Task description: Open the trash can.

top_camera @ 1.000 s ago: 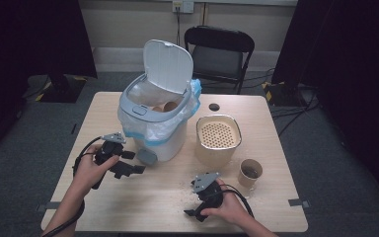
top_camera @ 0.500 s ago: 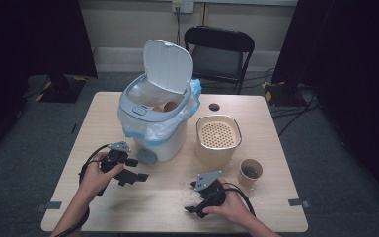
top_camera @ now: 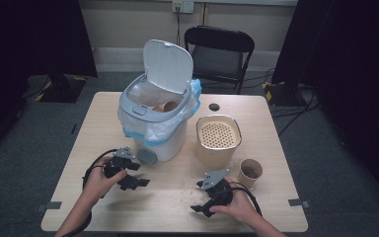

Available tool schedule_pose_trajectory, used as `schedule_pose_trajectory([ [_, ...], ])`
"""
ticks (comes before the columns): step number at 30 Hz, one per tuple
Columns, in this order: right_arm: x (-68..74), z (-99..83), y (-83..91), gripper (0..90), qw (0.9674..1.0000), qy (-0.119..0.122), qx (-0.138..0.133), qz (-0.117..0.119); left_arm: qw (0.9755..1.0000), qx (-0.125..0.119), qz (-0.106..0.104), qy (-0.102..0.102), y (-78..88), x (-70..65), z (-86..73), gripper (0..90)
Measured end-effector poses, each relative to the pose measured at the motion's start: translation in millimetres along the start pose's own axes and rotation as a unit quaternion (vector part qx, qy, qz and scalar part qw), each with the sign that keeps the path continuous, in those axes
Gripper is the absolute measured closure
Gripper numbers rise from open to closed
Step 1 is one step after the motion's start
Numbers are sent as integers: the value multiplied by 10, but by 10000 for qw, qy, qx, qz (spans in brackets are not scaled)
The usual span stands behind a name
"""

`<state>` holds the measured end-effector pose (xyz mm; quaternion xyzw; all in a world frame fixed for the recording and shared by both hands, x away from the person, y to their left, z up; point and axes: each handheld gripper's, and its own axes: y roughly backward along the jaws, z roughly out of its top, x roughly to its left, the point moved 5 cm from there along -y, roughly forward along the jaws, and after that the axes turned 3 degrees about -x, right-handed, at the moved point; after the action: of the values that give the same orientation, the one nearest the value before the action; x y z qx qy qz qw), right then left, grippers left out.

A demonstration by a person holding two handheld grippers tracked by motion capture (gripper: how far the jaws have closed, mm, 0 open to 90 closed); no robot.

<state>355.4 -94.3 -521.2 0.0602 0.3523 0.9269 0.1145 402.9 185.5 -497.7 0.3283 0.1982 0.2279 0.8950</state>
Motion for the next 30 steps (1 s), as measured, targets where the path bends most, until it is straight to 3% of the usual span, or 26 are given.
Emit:
schedule_pose_trajectory([
  [7, -16, -45, 101, 153, 10000, -74, 9, -44, 9998, -54, 86, -178, -30, -3, -19, 196],
  [13, -27, -80, 196, 154, 9999, -120, 11, -90, 9997, -76, 145, -171, -67, 11, -63, 196],
  [20, -36, -119, 279, 154, 9998, -174, -1, -85, 9994, 46, 207, -276, -106, 23, -134, 196],
  [28, -53, -179, 349, 157, 9997, -198, 39, -100, 9975, 162, 237, -645, -155, 17, -200, 194],
  [29, -49, -191, 372, 158, 9997, -209, 42, -112, 9968, 289, 249, -704, -167, 22, -228, 193],
  [30, -46, -195, 376, 158, 9997, -204, 31, -97, 9967, 227, 261, -733, -181, 17, -232, 184],
])
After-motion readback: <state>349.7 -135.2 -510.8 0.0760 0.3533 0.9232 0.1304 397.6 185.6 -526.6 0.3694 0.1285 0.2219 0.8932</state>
